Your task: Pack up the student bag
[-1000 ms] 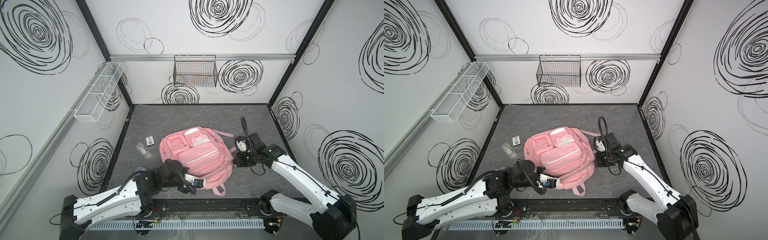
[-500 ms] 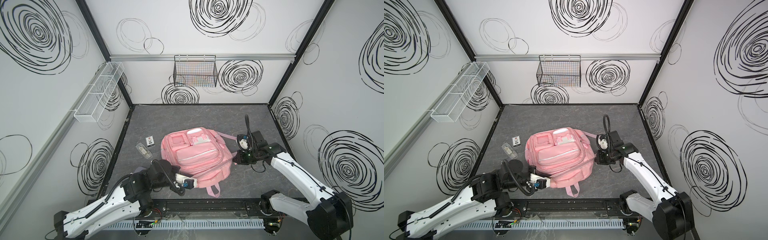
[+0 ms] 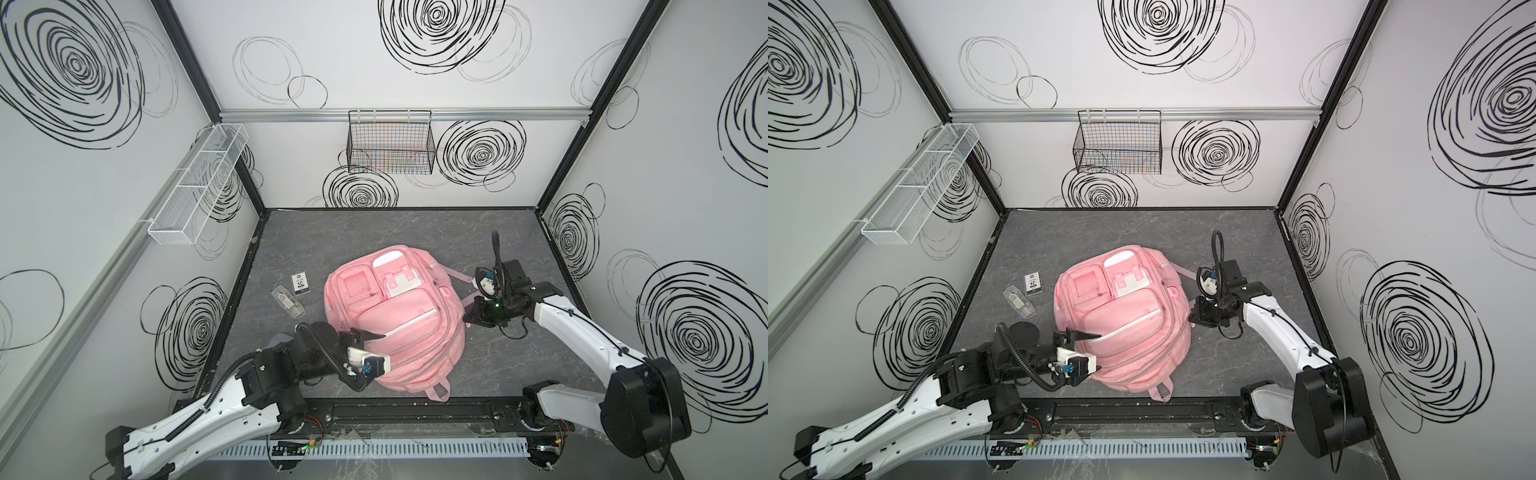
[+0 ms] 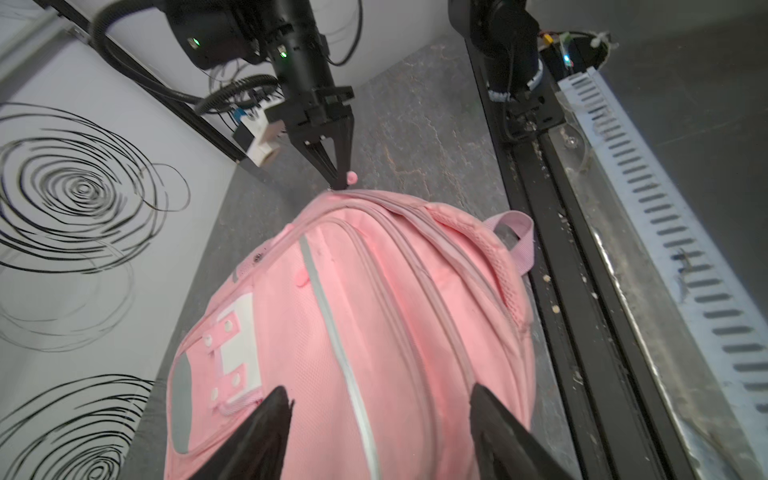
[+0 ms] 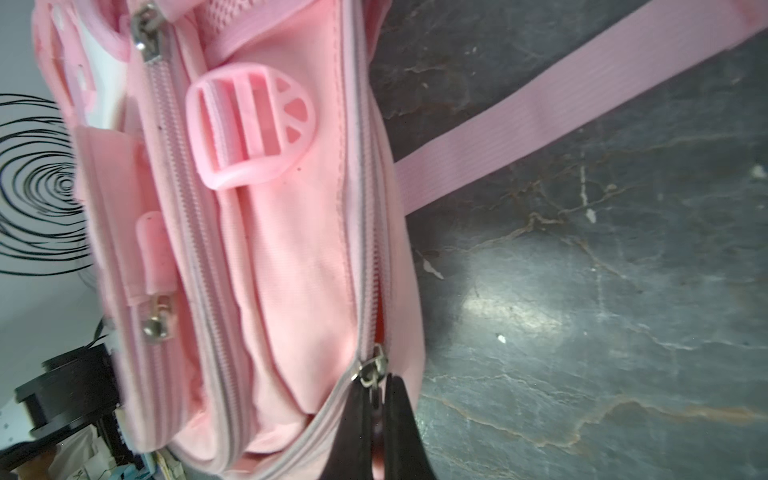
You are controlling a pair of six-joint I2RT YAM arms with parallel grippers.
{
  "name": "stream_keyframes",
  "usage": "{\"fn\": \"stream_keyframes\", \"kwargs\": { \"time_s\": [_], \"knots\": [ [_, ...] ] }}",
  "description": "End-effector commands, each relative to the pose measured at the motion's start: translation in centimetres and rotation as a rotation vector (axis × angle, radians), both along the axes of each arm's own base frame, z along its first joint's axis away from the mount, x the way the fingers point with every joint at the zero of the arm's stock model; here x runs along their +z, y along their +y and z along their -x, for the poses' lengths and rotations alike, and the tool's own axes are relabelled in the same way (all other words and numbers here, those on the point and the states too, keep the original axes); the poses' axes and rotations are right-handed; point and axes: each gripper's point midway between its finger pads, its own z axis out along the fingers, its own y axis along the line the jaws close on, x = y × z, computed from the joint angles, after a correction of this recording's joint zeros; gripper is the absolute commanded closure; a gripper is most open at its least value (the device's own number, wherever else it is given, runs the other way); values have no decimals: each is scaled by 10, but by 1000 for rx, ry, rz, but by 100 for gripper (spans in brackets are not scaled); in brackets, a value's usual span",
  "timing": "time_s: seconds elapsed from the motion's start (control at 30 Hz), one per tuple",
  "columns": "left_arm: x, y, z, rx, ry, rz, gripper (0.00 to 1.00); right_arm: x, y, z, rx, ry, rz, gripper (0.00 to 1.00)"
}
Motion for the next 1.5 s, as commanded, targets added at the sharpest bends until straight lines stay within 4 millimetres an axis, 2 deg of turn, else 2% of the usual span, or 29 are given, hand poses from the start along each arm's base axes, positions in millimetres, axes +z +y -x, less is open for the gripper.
{"fn": "stream_keyframes", "kwargs": {
  "time_s": [0.0,0.07,0.17,0.27,0.3,0.4,0.47,0.63,0.77,0.83,1.07,1.2,1.3,1.37,1.47],
  "knots": [
    [51,-23,-12,63,-2,185,28,23,32,19,60,-13,-163,100],
    [53,-40,-14,89,23,202,27,23,40,29,70,9,-186,100],
    [46,-66,-15,153,85,187,27,28,48,36,60,27,-269,100],
    [26,-90,-10,193,188,154,30,38,52,33,32,4,-333,100],
    [12,-96,-6,193,216,123,31,40,52,31,24,-6,-342,100],
    [-20,-104,-1,239,278,54,38,45,52,27,10,-22,-358,100],
    [-33,-111,7,237,311,27,43,48,53,26,10,-27,-366,100],
    [-40,-131,22,200,310,10,43,54,54,21,7,-41,-369,100],
    [-55,-133,8,279,293,-32,45,59,55,19,5,-57,-368,100],
    [-62,-132,0,323,293,-40,46,55,52,21,2,-55,-348,100],
    [-67,-123,-7,358,318,-15,47,49,48,26,-2,-49,-336,100],
    [-77,-120,-4,327,356,-14,51,38,46,27,-9,-38,-319,100],
    [-86,-120,1,301,397,-24,53,40,48,26,-12,-43,-336,100],
    [-94,-119,1,304,415,-46,60,43,49,24,-11,-53,-336,100],
    [-105,-117,2,306,424,-81,64,47,49,22,-6,-57,-329,100]
  ]
}}
